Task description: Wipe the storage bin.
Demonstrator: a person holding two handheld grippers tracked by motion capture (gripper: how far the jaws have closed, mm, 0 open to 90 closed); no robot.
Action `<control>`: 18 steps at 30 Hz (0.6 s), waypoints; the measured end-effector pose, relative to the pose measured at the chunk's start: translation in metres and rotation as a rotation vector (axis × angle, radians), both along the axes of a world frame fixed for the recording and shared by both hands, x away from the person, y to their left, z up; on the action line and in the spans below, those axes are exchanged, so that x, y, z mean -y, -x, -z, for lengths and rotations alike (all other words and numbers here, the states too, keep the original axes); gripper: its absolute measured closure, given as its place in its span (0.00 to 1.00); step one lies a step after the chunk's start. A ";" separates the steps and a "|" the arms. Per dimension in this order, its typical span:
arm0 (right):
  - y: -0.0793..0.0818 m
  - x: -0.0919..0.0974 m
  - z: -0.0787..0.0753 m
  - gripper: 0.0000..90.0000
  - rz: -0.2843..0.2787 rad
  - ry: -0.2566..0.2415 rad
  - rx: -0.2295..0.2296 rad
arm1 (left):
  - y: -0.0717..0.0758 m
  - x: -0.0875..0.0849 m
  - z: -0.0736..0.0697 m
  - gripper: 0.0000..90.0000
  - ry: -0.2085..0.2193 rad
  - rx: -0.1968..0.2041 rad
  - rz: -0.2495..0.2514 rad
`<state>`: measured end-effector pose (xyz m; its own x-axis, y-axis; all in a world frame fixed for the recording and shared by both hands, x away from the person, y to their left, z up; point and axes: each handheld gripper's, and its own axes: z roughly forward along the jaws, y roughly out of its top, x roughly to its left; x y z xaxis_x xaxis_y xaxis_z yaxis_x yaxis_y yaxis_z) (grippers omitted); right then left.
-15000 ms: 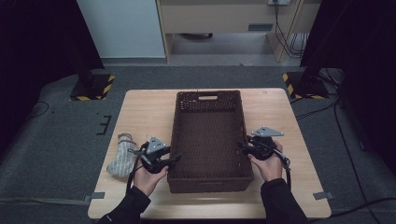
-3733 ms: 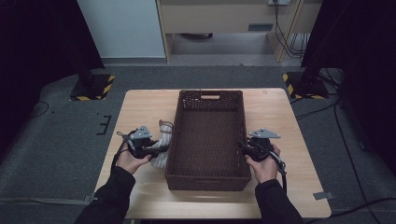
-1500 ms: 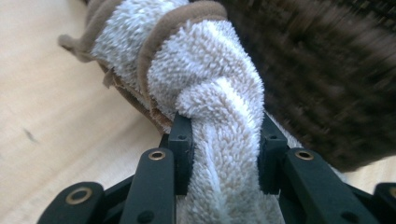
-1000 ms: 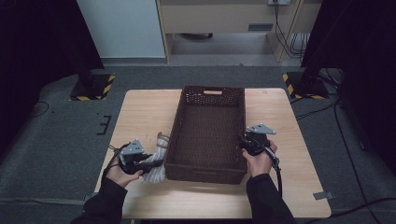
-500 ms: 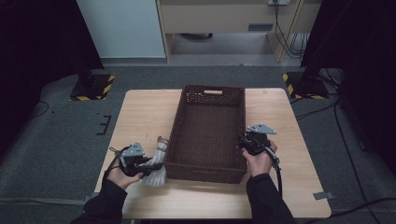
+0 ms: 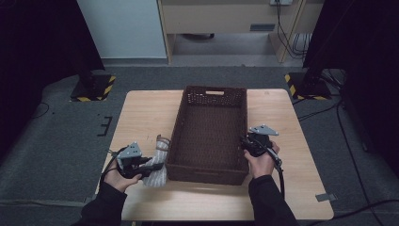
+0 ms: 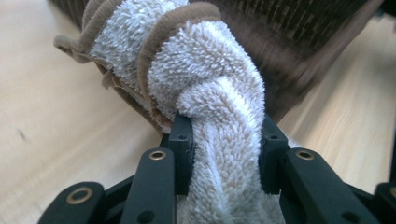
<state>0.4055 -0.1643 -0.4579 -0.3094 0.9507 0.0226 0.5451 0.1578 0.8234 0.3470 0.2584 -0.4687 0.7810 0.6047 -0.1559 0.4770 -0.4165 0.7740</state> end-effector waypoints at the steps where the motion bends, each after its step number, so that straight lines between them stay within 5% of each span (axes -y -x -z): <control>1: 0.000 0.000 0.000 0.70 0.001 -0.002 -0.002 | 0.000 0.001 0.005 0.72 -0.010 -0.013 -0.001; 7: 0.000 0.000 0.000 0.70 0.000 -0.008 0.002 | 0.003 0.003 0.007 0.72 -0.037 -0.030 -0.006; 14: 0.000 0.000 0.000 0.70 -0.003 -0.001 0.000 | 0.018 -0.002 -0.037 0.72 0.038 0.044 -0.009; 18: 0.000 0.000 0.000 0.70 -0.003 -0.001 0.001 | 0.024 0.000 -0.043 0.72 0.027 0.049 -0.026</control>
